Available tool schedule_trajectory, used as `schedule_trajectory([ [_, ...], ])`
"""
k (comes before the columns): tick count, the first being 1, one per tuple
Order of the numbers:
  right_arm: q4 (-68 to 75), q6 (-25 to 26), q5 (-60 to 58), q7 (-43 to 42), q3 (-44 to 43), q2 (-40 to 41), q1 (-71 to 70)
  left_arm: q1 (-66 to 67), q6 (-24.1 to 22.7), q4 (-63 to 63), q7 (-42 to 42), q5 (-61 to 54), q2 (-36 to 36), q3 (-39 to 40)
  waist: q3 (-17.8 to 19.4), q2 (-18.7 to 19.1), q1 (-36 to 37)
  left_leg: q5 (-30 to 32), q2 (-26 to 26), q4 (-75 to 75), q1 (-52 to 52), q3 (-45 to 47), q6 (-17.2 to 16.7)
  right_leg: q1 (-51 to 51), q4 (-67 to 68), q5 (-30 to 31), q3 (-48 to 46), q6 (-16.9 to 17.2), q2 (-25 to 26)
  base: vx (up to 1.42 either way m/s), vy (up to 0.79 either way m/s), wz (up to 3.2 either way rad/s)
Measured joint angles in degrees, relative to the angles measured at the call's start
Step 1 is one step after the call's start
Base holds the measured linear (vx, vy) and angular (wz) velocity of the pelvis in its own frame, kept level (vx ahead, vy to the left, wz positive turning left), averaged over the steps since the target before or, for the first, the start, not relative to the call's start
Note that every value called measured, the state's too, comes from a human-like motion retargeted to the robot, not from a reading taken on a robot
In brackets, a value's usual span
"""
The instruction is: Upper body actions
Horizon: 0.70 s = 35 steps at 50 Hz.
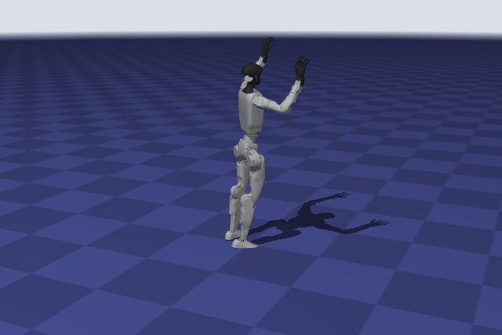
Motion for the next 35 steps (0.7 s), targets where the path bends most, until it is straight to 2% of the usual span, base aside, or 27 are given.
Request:
schedule_trajectory([
  [3,-10.7,7.9,-14.5,-9.0,12.3,-6.8,-8.2,-11.5,8.5,-6.8,6.3,24.7,0.3,-15.9,-0.4,-0.4,0.3,0.0,0.0,0.0,0.2,-0.1,0.0,0.3,-0.1,-0.1,-0.1,0.0,0.0,0.06,-0.05,0.02],
  [5,-15.8,8.8,-21.1,-14.8,21.6,-8.7,-15.0,-18.4,10.9,-8.8,12.2,35.9,-1.5,-26.2,-1.1,-0.8,0.2,-0.1,0.0,0.0,0.3,-0.1,0.0,0.5,-0.1,-0.1,-0.1,0.0,0.1,0.08,-0.04,-0.01],
  [7,-17.3,5.6,-26.0,-16.8,30.7,-8.5,-21.8,-22.8,7.6,-8.1,12.0,39.4,-3.6,-33.4,-1.5,-1.2,0.1,-0.1,-0.1,-0.1,0.7,0.1,0.1,0.7,-0.1,-0.1,0.1,-0.1,0.2,0.07,-0.02,-0.09],
  [10,-15.4,4.3,-28.5,-18.0,35.8,-7.1,-26.6,-22.6,4.1,-5.0,9.2,38.2,-4.6,-34.6,-1.0,-1.2,0.0,-0.2,0.0,-0.1,1.3,0.6,0.0,1.0,0.0,-0.1,0.6,-0.2,0.2,0.04,-0.01,-0.1],
  [12,-11.1,5.2,-26.3,-17.8,33.2,-7.4,-25.3,-19.1,5.9,-1.8,10.4,35.9,-3.5,-28.5,-0.5,-0.9,0.2,-0.2,0.0,-0.1,1.3,0.8,0.0,0.9,0.1,0.0,0.8,-0.2,0.2,0.0,0.0,0.0],
  [15,-2.2,3.1,-20.5,-15.1,21.2,-7.3,-15.9,-8.7,9.6,5.2,12.2,28.8,-1.8,-12.5,-0.8,0.1,-0.1,-0.2,0.2,0.0,0.2,0.7,-0.1,-0.1,0.1,0.1,0.7,-0.1,0.2,-0.04,0.03,0.05],
  [18,8.6,1.6,-14.4,-9.0,2.5,-4.2,-1.7,3.4,11.8,13.0,11.7,13.4,-1.6,6.1,-1.5,0.4,-0.6,-0.1,0.3,0.1,-1.1,0.4,-0.2,-1.2,0.1,0.1,0.4,-0.1,0.0,-0.06,0.07,0.11],
  [21,20.6,3.1,-8.0,1.3,-14.1,1.3,7.4,12.2,12.9,21.1,9.2,-8.7,-1.9,22.2,-1.1,0.2,-0.6,0.0,0.3,0.1,-1.5,0.5,-0.3,-1.6,0.1,0.1,0.5,0.0,0.0,-0.08,0.07,0.01],
  [24,33.1,8.0,-1.1,21.1,-25.3,3.8,10.1,18.6,15.3,28.4,4.0,-32.7,-3.7,35.8,-0.6,0.2,-0.2,-0.1,0.3,0.2,-1.5,0.5,-0.3,-1.6,0.2,0.0,0.5,-0.1,0.0,-0.07,0.07,-0.01],
  [26,39.0,15.8,4.4,34.2,-31.1,4.5,11.5,22.0,16.9,32.8,-2.1,-44.7,-4.5,43.0,-0.3,0.2,0.0,-0.1,0.2,0.3,-1.5,0.4,-0.3,-1.5,0.2,-0.1,0.4,-0.1,-0.1,-0.06,0.03,0.06],
  [28,41.7,21.9,10.6,40.5,-36.5,6.1,12.7,25.6,16.2,35.3,-5.7,-53.6,-4.8,48.1,0.2,0.1,0.1,-0.1,0.2,0.4,-1.4,0.2,-0.3,-1.1,0.1,-0.2,0.1,-0.1,-0.1,0.0,0.0,0.0],
  [30,41.5,21.8,20.0,37.4,-40.7,8.4,13.0,28.6,11.5,35.4,-5.5,-59.2,-5.3,50.5,0.6,0.2,-0.1,-0.1,0.0,0.4,-1.3,-0.1,-0.2,-0.8,0.0,-0.3,-0.2,-0.2,-0.1,-0.05,-0.01,0.12],
  [33,37.7,6.8,33.3,19.6,-39.1,11.5,11.7,29.7,-0.4,32.4,2.9,-56.2,-6.1,49.0,0.9,0.3,-0.6,-0.1,-0.2,0.4,-1.1,-0.5,-0.1,-0.3,-0.1,-0.4,-0.6,-0.3,0.0,-0.04,-0.02,0.07],
  [35,32.9,-1.2,32.7,11.0,-34.3,13.1,9.6,28.1,-3.8,28.9,7.8,-50.1,-6.2,45.4,1.1,0.7,-1.0,-0.1,-0.2,0.4,-0.9,-0.6,0.0,0.0,-0.1,-0.4,-0.7,-0.3,0.0,0.0,0.0,0.0],
])
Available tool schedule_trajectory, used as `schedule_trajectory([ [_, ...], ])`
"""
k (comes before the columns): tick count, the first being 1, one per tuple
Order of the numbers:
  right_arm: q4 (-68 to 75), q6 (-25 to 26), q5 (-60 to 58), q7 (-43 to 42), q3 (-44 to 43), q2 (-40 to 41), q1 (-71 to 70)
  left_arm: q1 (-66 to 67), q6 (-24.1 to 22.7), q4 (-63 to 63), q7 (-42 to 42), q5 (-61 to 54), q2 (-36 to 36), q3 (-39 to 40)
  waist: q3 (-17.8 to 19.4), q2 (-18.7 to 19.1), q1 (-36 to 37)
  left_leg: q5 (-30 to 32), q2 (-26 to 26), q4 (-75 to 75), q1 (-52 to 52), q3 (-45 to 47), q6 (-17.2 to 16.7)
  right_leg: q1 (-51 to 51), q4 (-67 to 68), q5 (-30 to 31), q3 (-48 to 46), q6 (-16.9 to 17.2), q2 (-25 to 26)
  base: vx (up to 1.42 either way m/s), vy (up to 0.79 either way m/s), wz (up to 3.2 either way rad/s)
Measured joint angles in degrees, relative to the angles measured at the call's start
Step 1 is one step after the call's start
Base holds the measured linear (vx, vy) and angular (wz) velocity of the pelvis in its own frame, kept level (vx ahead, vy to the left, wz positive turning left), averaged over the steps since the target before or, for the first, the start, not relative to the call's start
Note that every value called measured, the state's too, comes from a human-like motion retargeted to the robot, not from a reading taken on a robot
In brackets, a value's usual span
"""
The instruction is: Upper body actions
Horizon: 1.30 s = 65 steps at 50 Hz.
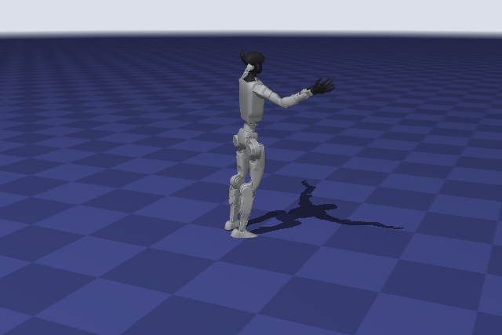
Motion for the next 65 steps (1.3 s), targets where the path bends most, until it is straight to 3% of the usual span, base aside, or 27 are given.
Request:
schedule_trajectory([
  [8,-30.7,-0.5,-22.3,-1.4,27.1,-6.9,-6.6,-14.9,3.4,-25.6,-4.1,31.5,0.0,-24.4,1.1,0.1,1.1,0.0,-0.1,-0.1,1.3,0.7,0.0,0.8,0.0,0.4,0.7,-0.1,-0.1,0.0,0.0,0.0],
  [11,-41.4,5.0,-39.4,-8.8,37.6,-13.3,-12.5,-21.0,3.2,-35.2,-2.6,50.9,1.4,-34.6,1.0,0.0,1.4,0.1,-0.2,-0.2,1.3,0.6,0.1,0.8,-0.1,0.5,0.6,-0.1,-0.1,0.04,-0.01,0.01],
  [13,-48.3,10.4,-51.0,-17.6,44.1,-16.8,-17.6,-25.1,3.7,-41.6,-0.9,64.2,2.9,-40.5,1.1,-0.1,1.5,0.1,-0.2,-0.3,1.6,0.7,0.1,1.0,-0.1,0.5,0.7,0.0,-0.1,0.06,-0.01,-0.02],
  [15,-54.0,11.8,-60.7,-27.7,50.4,-18.4,-23.1,-28.8,4.9,-47.4,1.6,74.5,3.5,-46.1,1.4,-0.3,1.6,0.1,-0.3,-0.3,2.0,0.7,0.1,1.3,-0.1,0.5,0.7,-0.1,-0.2,0.03,-0.01,-0.01],
  [17,-55.3,7.5,-63.5,-34.1,56.4,-18.1,-27.2,-31.5,4.7,-50.9,2.4,79.7,3.6,-50.4,1.8,-0.5,1.6,0.1,-0.4,-0.3,2.5,0.8,0.2,1.8,-0.1,0.5,0.7,-0.1,-0.2,0.0,0.0,0.0],
  [19,-53.0,3.2,-62.2,-33.2,59.2,-17.7,-28.7,-32.4,3.4,-51.4,3.0,80.5,3.5,-51.5,2.6,-0.6,1.6,0.1,-0.5,-0.3,3.1,0.8,0.2,2.4,-0.1,0.5,0.7,-0.1,-0.2,0.0,0.0,0.0],
  [22,-44.9,2.5,-59.4,-29.3,55.8,-17.7,-26.3,-29.1,3.7,-45.9,3.6,76.4,2.8,-46.5,3.9,-0.2,1.3,0.1,-0.5,-0.3,3.4,0.7,0.3,2.9,-0.1,0.5,0.6,-0.1,-0.2,0.0,0.0,0.0],
  [26,-29.2,2.4,-55.4,-23.3,43.3,-16.7,-16.3,-19.9,9.4,-31.6,1.6,64.0,0.8,-33.2,4.1,0.3,1.1,0.3,-0.5,-0.3,2.9,0.3,0.3,2.5,-0.1,0.5,0.3,0.0,-0.3,-0.07,0.06,0.08],
  [30,-11.9,2.6,-52.5,-13.0,29.1,-10.8,-7.5,-9.8,11.2,-15.3,-1.3,41.2,-2.0,-18.8,4.4,0.5,0.8,0.4,-0.4,-0.2,2.6,0.5,0.2,2.1,-0.1,0.7,0.5,0.1,-0.4,-0.04,0.07,-0.04],
  [34,-2.4,3.9,-40.7,0.5,16.8,-3.6,0.4,-0.1,12.0,-3.5,-10.7,15.8,-8.1,-4.2,4.6,0.7,0.4,0.3,-0.5,-0.2,2.8,0.8,0.2,2.3,-0.1,0.7,0.7,0.0,-0.4,-0.01,0.01,-0.02],
  [37,-3.0,-4.0,-31.5,12.6,9.1,0.8,10.5,11.0,9.2,-0.2,-17.3,7.3,-11.7,4.9,5.3,0.7,-0.3,0.3,-0.6,-0.2,3.4,0.8,0.3,2.8,-0.1,0.7,0.7,0.0,-0.4,0.04,-0.01,-0.01],
  [40,-4.9,-14.7,-30.3,16.3,4.4,5.7,22.2,24.3,4.5,-0.4,-19.4,8.1,-17.3,10.5,6.1,0.8,-0.9,0.2,-0.6,-0.4,4.1,1.1,0.4,3.3,-0.1,0.8,1.0,-0.1,-0.2,0.08,-0.01,-0.12],
  [43,-6.7,-19.8,-41.9,15.8,1.4,12.8,33.2,34.9,5.1,-0.6,-23.5,14.9,-27.0,12.5,6.7,1.0,-1.1,0.1,-0.5,-0.6,4.7,1.8,0.4,3.3,0.0,1.0,1.7,-0.2,-0.1,0.06,0.03,-0.22],
  [47,-3.5,-24.2,-64.5,12.6,1.7,22.3,45.1,42.5,10.3,4.4,-31.7,19.4,-41.5,6.2,8.1,0.8,0.0,-0.1,-0.6,-0.8,6.0,2.7,0.5,3.8,0.1,1.3,2.6,-0.2,-0.1,0.02,0.02,-0.17],
  [52,15.8,-18.2,-84.7,9.2,9.9,31.8,51.0,43.6,18.5,18.2,-45.5,27.8,-53.3,-4.9,11.3,-1.0,1.4,0.1,-1.3,-0.9,7.5,2.7,0.5,5.3,0.1,1.5,2.6,-0.2,-0.7,-0.05,-0.02,0.02],
  [55,32.3,-8.8,-90.2,12.4,13.2,37.2,51.4,43.8,24.1,24.3,-57.5,39.8,-57.9,-11.9,12.7,-2.2,2.0,0.3,-1.5,-0.9,7.8,2.1,0.6,6.0,0.0,1.4,2.0,-0.2,-0.9,-0.08,-0.05,0.16],
  [57,42.0,-2.6,-90.4,17.2,15.3,40.7,51.8,44.3,26.1,27.1,-60.2,44.8,-61.1,-15.7,13.0,-2.6,2.2,0.5,-1.4,-0.8,7.7,1.7,0.6,6.1,-0.1,1.4,1.6,-0.1,-0.9,-0.02,-0.02,0.18],
  [60,50.4,5.1,-89.7,23.5,20.1,45.8,53.5,46.6,24.3,29.5,-56.7,42.1,-64.8,-23.0,13.3,-3.1,1.6,0.7,-1.3,-0.8,7.3,1.0,0.5,6.2,-0.1,1.3,0.9,0.0,-0.9,0.03,0.01,0.22],
  [63,52.6,10.2,-91.7,28.7,26.8,50.2,55.9,49.2,24.1,28.8,-49.8,39.5,-68.6,-26.8,13.6,-3.9,-1.1,0.5,1.4,2.7,4.8,-2.3,-2.5,6.0,0.6,1.5,-1.7,1.9,-4.0,0.01,0.0,0.76],
  [65,51.5,17.7,-89.4,21.7,29.8,52.1,57.4,49.8,24.7,27.7,-42.0,37.1,-70.1,-25.0,13.8,-3.4,-1.2,0.3,2.6,3.4,4.2,-2.5,-3.1,6.2,0.7,1.4,-1.6,3.1,-4.7,-0.05,0.01,0.27],
])
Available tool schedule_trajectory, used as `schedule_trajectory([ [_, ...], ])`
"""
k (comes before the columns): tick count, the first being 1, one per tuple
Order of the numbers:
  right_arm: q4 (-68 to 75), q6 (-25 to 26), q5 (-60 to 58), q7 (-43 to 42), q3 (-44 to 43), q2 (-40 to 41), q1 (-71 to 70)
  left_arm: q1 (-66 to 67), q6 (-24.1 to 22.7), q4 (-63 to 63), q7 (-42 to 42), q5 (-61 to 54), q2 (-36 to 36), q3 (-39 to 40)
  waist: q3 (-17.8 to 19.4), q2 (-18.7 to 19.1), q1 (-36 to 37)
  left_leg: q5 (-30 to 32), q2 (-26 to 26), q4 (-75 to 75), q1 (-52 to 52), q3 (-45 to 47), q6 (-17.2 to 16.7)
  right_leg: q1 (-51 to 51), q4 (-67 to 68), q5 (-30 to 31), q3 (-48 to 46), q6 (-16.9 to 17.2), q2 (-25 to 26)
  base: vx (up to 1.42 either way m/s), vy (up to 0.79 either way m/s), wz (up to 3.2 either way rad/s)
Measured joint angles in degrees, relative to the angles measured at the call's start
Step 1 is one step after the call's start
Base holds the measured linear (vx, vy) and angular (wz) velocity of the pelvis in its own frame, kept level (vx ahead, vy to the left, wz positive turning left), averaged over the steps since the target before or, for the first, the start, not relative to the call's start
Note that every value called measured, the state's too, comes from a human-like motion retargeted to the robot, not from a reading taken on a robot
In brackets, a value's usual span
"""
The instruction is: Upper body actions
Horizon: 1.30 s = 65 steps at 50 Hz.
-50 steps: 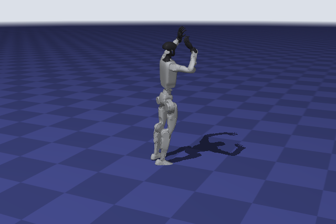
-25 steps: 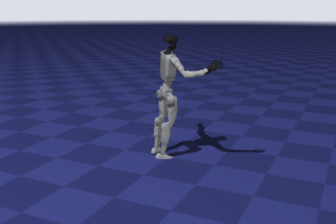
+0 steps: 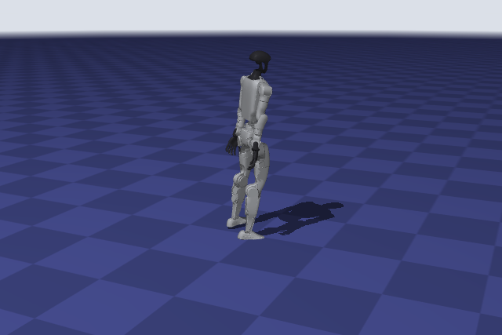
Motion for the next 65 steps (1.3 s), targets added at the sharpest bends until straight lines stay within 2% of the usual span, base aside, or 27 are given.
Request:
schedule_trajectory([
  [2,-1.2,-2.8,5.5,-5.7,-1.6,0.2,0.4,-0.2,-3.1,-0.1,0.0,-4.5,1.1,0.5,0.6,0.5,-0.2,0.8,-1.0,-1.5,0.5,0.3,1.5,-0.3,-0.2,0.5,0.0,-0.6,1.1,-0.06,0.0,-0.07],
  [3,-1.5,-6.3,7.8,-5.8,-2.7,-0.3,0.1,-0.5,-4.6,0.3,-1.6,-6.4,2.0,0.2,0.9,0.4,-0.6,1.0,-2.3,-2.5,1.1,0.2,2.6,-0.2,-0.5,0.5,-0.4,-1.7,2.2,0.0,0.0,0.0],
  [5,-2.0,-13.1,10.5,-1.0,-4.0,-1.9,-0.8,-1.0,-5.1,0.9,-5.5,-9.4,3.5,-0.5,1.1,0.0,1.1,0.9,-2.7,-3.2,1.8,2.2,2.7,-0.5,-0.6,0.3,1.4,-2.7,3.2,-0.03,0.01,-0.58],
  [6,-2.6,-13.5,11.7,2.8,-4.1,-2.8,-1.2,-1.2,-4.2,1.3,-7.0,-10.2,4.1,-0.9,1.1,0.1,1.3,0.9,-2.7,-3.2,1.8,2.4,2.8,-0.6,-0.7,0.4,1.6,-2.8,3.3,-0.02,0.01,-0.5],
  [10,-5.8,-11.1,12.1,13.4,-4.4,-5.2,-3.0,-1.6,-2.3,2.4,-8.4,-12.0,5.6,-0.5,1.2,0.1,1.2,0.8,-2.6,-3.4,1.7,3.4,2.9,-1.1,-0.7,0.6,2.5,-3.0,3.6,-0.02,0.01,-0.15],
  [15,-7.7,-15.1,8.9,4.4,-4.3,-6.3,-4.5,-1.0,-4.4,3.2,-6.0,-14.7,4.3,0.0,1.7,0.4,0.2,0.8,-2.4,-3.4,2.0,3.6,2.8,-0.9,-0.8,0.7,2.8,-2.9,3.7,0.0,0.0,0.0],
  [18,-6.7,-15.6,8.1,1.0,-4.2,-5.5,-3.9,-0.7,-5.0,4.4,-5.8,-14.7,2.8,0.1,1.5,0.5,-0.5,0.6,-2.6,-3.6,2.1,2.9,2.9,-0.8,-0.8,0.5,2.0,-2.9,3.7,0.01,0.01,0.27],
  [20,-5.1,-14.7,8.8,0.8,-4.6,-4.6,-3.5,-1.2,-4.7,5.7,-6.4,-14.6,2.0,-0.2,1.4,0.4,-2.7,0.4,-2.9,-3.0,1.8,0.3,2.6,-0.3,-0.9,0.1,-0.6,-2.7,3.0,0.01,-0.01,0.96],
  [23,-2.4,-12.2,13.0,4.2,-5.5,-2.5,-2.8,-2.5,-2.3,7.0,-5.7,-13.6,1.9,-0.4,1.2,0.7,-3.4,0.5,-4.5,-4.4,2.7,-1.0,4.3,0.2,-1.1,-0.3,-2.0,-2.8,3.7,0.0,-0.02,0.39],
  [25,-1.2,-10.4,16.2,7.4,-6.8,-0.8,-2.4,-3.4,-0.1,7.0,-6.7,-12.0,2.7,-0.9,1.3,0.8,-0.8,0.7,-5.5,-5.9,3.8,1.1,5.6,0.8,-1.6,-0.5,-0.2,-3.6,5.1,0.0,-0.04,-1.07],
  [27,0.0,-9.0,18.7,8.3,-7.2,0.8,-2.5,-4.7,1.7,7.0,-9.3,-9.2,4.4,-2.2,1.4,1.3,4.8,1.2,-3.7,-5.5,3.2,5.9,5.4,0.6,-1.0,0.0,4.9,-2.2,4.8,-0.02,-0.04,-1.4],
  [29,1.3,-8.6,18.0,5.3,-6.6,0.7,-3.4,-6.9,2.7,7.0,-10.7,-7.5,6.4,-4.5,0.9,0.6,1.0,1.3,-3.7,-4.2,2.4,1.1,4.2,1.1,-1.3,-0.2,0.1,-2.2,3.5,-0.04,-0.04,1.78],
  [31,2.7,-10.1,15.1,4.5,-6.3,-0.6,-5.4,-10.1,2.8,7.0,-9.5,-7.2,8.5,-5.3,0.5,0.1,-5.1,2.1,-5.2,-3.7,1.7,-5.4,4.4,1.4,-1.6,0.3,-6.7,-2.7,2.7,0.0,-0.03,2.46],
  [32,3.3,-10.6,13.8,5.6,-6.4,-1.4,-7.1,-12.3,2.8,7.0,-8.7,-7.1,9.5,-4.7,0.3,-0.1,-5.2,2.2,-5.3,-3.6,1.6,-5.5,4.4,1.4,-1.5,0.3,-6.8,-2.9,2.8,-0.04,-0.02,-0.68],
  [33,3.9,-10.4,13.7,7.8,-6.7,-2.2,-9.6,-15.1,2.9,7.0,-8.2,-6.9,10.7,-3.0,-0.3,-0.2,-0.2,1.5,-4.4,-3.8,2.1,-0.4,4.2,1.4,-1.3,-0.4,-1.7,-3.2,3.7,-0.05,-0.02,-1.96],
  [34,3.9,-10.4,14.5,9.6,-7.8,-2.7,-11.8,-17.8,3.0,7.0,-8.1,-6.8,11.9,-1.9,-1.0,-0.3,1.6,1.3,-4.1,-3.9,2.2,1.2,4.1,1.3,-1.3,-0.6,0.0,-3.2,4.0,-0.03,-0.03,-1.96],
  [38,1.2,-12.4,23.1,16.1,-14.6,-4.6,-25.0,-32.2,4.2,7.0,-8.5,-6.1,17.9,1.0,-3.2,-0.6,1.0,1.4,-4.4,-3.7,2.0,0.6,4.3,1.4,-1.2,-0.5,-0.7,-3.5,4.0,-0.04,-0.08,0.01],
  [41,-3.2,-13.4,30.1,20.9,-16.8,-6.6,-37.1,-43.8,3.2,6.5,-5.9,-6.3,22.6,2.8,-5.0,-0.3,0.2,1.3,-4.2,-3.5,1.9,0.8,4.3,1.1,-1.1,-0.5,-0.5,-3.5,4.1,-0.06,-0.06,-0.01],
  [46,-11.6,-14.0,44.2,26.5,-13.2,-11.5,-56.5,-61.7,-0.7,2.9,-0.9,-10.5,29.2,3.4,-8.5,0.8,0.2,0.7,-3.7,-3.3,1.2,2.0,4.2,-0.3,-0.9,-0.4,0.7,-3.6,4.5,0.02,-0.01,-0.2],
  [51,-20.6,-13.5,67.2,24.8,-5.0,-17.7,-72.1,-77.4,-8.1,-2.0,4.0,-17.5,33.4,-1.9,-13.3,0.8,1.6,0.1,-3.6,-3.5,-1.1,2.6,3.9,-3.1,-1.0,-0.6,1.4,-3.6,4.6,0.07,-0.01,-0.07],
  [58,-30.7,-18.7,89.7,13.4,9.4,-26.5,-93.1,-92.6,-15.4,-12.9,8.2,-27.3,40.5,-10.1,-17.8,2.0,2.2,-0.5,-2.8,-3.6,-4.8,3.6,3.4,-7.5,-0.9,-1.0,2.5,-3.4,5.1,0.03,0.06,-0.08],
  [62,-34.9,-23.6,99.0,4.4,15.2,-31.8,-104.7,-101.1,-21.4,-19.8,11.5,-34.4,44.1,-13.2,-18.0,1.8,2.9,-0.8,-2.3,-3.6,-6.6,4.1,3.0,-9.5,-0.9,-1.1,3.0,-3.3,5.1,-0.1,0.03,-0.07],
  [65,-37.8,-27.5,104.6,-3.0,19.1,-36.5,-113.7,-108.6,-27.9,-23.8,12.7,-40.0,46.5,-15.8,-17.3,1.8,4.0,-0.9,-1.8,-3.4,-8.7,4.4,2.7,-11.6,-0.8,-1.2,3.3,-3.2,5.2,-0.29,0.02,-0.04],
])
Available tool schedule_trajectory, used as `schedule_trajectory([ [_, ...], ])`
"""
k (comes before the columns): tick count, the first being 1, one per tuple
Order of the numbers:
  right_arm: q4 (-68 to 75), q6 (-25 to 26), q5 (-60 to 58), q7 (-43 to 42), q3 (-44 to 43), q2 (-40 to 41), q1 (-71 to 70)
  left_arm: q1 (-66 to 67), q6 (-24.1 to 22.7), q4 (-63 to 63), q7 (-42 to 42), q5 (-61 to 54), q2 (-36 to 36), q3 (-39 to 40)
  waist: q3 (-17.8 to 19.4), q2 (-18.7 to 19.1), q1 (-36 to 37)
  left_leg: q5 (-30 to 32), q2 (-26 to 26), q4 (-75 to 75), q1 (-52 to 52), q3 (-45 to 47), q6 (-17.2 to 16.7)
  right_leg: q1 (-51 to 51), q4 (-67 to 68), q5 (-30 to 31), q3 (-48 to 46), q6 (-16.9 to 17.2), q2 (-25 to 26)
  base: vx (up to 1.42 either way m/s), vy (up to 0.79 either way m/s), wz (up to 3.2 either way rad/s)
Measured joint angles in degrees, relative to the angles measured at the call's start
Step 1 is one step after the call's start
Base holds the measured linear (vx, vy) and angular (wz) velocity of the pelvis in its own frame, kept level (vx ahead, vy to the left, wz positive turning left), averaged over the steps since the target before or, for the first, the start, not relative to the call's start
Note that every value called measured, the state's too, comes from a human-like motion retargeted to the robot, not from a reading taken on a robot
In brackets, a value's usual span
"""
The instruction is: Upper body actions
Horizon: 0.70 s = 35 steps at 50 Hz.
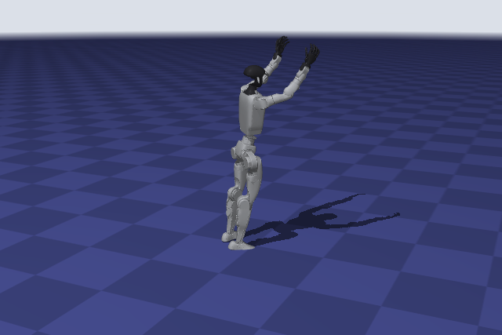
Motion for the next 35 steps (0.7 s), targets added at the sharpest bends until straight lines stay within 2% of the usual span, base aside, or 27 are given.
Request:
schedule_trajectory([
  [2,-1.6,-1.7,1.8,-3.5,2.2,-2.9,-5.5,-4.9,-3.7,-1.2,0.7,-1.9,2.4,-2.6,0.6,0.0,0.4,0.0,0.3,0.1,-1.3,0.0,-0.2,-1.2,0.0,-0.1,0.0,0.1,0.0,-0.33,0.02,0.05],
  [5,-2.8,-3.2,2.5,-6.7,5.3,-7.3,-12.6,-11.7,-5.8,-1.4,2.2,-1.6,5.6,-6.8,2.0,-0.2,0.7,0.0,0.5,0.2,-2.8,-0.5,-0.3,-2.3,0.0,-0.3,-0.4,0.2,-0.1,-0.31,0.01,0.15],
  [10,-2.4,-4.3,3.1,-9.2,9.4,-10.0,-18.5,-17.0,-6.2,-0.4,2.4,-2.2,6.1,-7.8,3.7,0.4,0.8,-0.1,0.4,0.4,-3.1,-1.0,-0.4,-2.2,0.2,-0.8,-0.9,0.3,-0.2,-0.07,0.05,0.08],
  [15,-1.0,-4.3,5.5,-7.4,9.6,-8.7,-18.1,-17.1,-6.1,0.3,2.6,0.5,5.8,-8.3,5.0,0.2,1.4,-0.2,0.2,0.2,-1.6,-0.2,-0.3,-1.2,0.3,-0.8,-0.2,0.0,0.0,0.0,0.0,-0.04],
  [17,-0.9,-4.9,5.4,-6.9,9.7,-8.6,-16.5,-15.8,-6.1,0.4,2.9,1.6,5.6,-8.0,4.4,0.2,1.8,-0.3,0.2,0.2,-1.5,0.0,-0.3,-1.2,0.2,-0.6,0.0,-0.1,0.1,0.1,-0.01,-0.12],
  [24,-1.3,-5.5,3.3,-3.6,7.5,-9.0,-7.2,-7.6,-6.3,0.7,3.2,2.0,3.3,-4.7,2.8,-0.2,2.8,0.0,-0.3,0.0,-0.8,-0.1,0.0,-0.4,0.0,-0.3,-0.2,-0.3,0.1,0.12,-0.02,0.02],
  [30,-1.5,-5.6,-3.3,2.1,0.5,-8.4,14.3,9.8,-6.0,3.5,5.1,10.6,-1.3,-0.7,-2.9,-1.1,4.2,0.2,-1.0,0.0,0.5,-0.6,0.5,1.0,0.0,-0.1,-0.7,-0.4,-0.2,0.34,-0.01,0.06],
  [35,-0.6,-4.4,-13.0,10.9,-8.8,-0.5,32.6,26.0,-3.3,6.5,4.5,17.4,-3.1,5.5,-1.9,-0.4,1.1,0.4,-1.5,0.1,2.9,-1.1,0.8,3.7,-0.1,0.1,-1.2,-0.5,-0.4,0.02,-0.02,0.02],
])
